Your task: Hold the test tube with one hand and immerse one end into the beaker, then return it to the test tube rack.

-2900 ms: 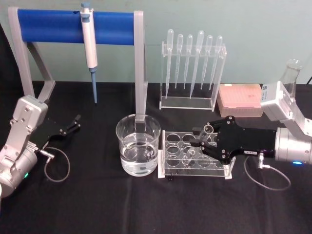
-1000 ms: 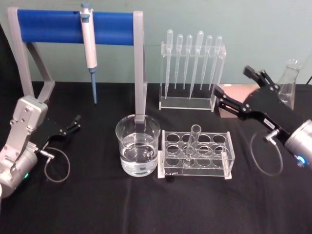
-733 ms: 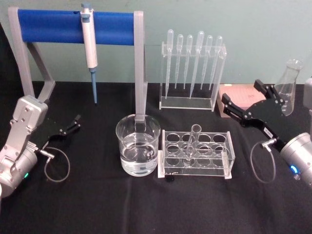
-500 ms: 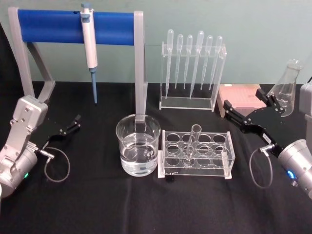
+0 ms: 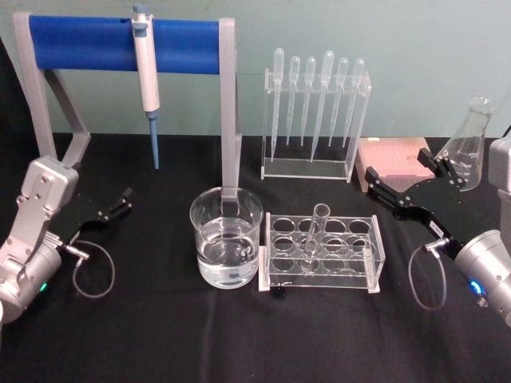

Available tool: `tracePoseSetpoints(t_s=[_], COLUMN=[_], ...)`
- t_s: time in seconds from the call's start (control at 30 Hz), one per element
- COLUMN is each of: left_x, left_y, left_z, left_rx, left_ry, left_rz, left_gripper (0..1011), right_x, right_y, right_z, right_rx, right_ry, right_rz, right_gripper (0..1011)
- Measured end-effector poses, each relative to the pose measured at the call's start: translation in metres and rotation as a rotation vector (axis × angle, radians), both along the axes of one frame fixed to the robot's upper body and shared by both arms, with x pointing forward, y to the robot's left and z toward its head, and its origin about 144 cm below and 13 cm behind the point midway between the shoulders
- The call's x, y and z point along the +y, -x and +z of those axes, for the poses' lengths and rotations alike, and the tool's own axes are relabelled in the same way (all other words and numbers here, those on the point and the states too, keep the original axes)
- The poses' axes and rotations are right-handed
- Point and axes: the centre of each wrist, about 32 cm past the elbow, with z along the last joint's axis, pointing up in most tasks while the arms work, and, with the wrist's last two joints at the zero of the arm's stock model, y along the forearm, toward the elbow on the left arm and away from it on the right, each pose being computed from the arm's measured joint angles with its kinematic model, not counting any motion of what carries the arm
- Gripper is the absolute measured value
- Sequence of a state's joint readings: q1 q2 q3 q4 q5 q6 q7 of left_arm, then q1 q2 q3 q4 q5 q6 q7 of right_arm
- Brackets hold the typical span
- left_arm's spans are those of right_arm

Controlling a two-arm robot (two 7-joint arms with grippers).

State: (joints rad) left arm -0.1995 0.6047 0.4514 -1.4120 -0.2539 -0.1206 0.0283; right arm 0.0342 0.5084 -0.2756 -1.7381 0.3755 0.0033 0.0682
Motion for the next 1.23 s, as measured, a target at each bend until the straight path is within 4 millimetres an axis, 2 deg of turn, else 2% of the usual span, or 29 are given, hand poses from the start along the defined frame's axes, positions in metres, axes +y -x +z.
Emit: tracePoseSetpoints(t_s=[1.23], left_x=[0.0], left_y=[0.0], left_z=[0.0], left_rx=[0.0], left_ry=[0.0], left_rz=[0.0], left_gripper=[1000], right_x=[0.0005], right_y=[0.0002], right_z=[0.0002], right_rx=[-0.002], right_ry=[-0.002], right_rz=[-0.002], right_gripper=[1002])
